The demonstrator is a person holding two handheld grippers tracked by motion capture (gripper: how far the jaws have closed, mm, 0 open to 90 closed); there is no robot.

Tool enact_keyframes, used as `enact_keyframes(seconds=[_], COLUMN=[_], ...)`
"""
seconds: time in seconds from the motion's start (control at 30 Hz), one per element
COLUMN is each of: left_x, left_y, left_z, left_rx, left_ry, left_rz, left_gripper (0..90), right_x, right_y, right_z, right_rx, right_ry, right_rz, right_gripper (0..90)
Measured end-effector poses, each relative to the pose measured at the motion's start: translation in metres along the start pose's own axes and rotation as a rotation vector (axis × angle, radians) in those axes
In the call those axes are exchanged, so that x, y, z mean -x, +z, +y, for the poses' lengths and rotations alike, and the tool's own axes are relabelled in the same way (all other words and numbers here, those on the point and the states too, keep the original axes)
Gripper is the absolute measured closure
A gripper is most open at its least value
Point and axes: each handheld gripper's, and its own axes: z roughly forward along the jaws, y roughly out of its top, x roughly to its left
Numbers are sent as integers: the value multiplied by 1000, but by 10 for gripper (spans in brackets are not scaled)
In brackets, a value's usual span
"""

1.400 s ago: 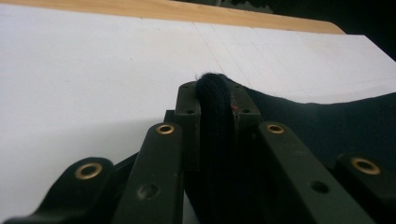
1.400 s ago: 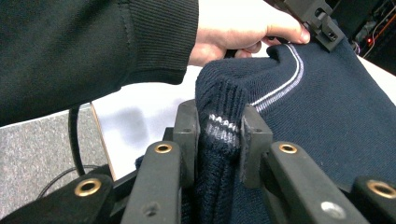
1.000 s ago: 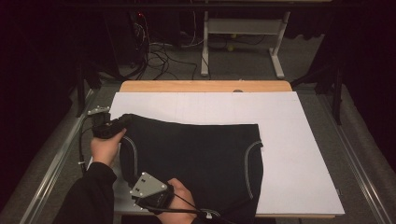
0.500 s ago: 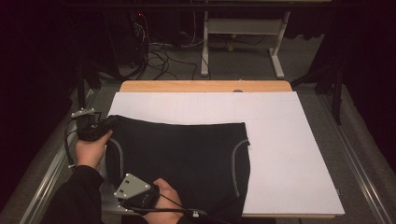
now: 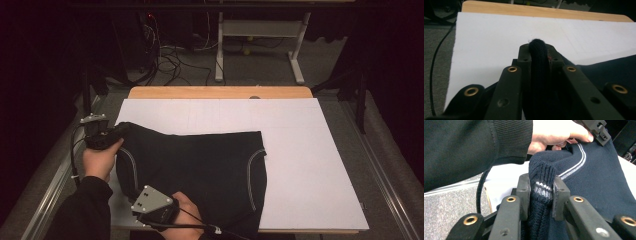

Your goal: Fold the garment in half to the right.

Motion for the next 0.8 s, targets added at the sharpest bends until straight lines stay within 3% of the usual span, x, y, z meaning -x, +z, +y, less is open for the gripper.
enact_keyframes(seconds=[0.33, 0.8], left_x=[53, 151], left_y=[18, 73], left_z=[12, 10], left_rx=[-13, -37], left_ry=[63, 146], left_rz=[-41, -74], left_gripper=[740, 739], right_x=[20, 50], right_y=[-47, -108], right_z=[-24, -91], right_rx=[53, 61], right_ry=[52, 129], right_rz=[-34, -120], right_gripper=[737, 736])
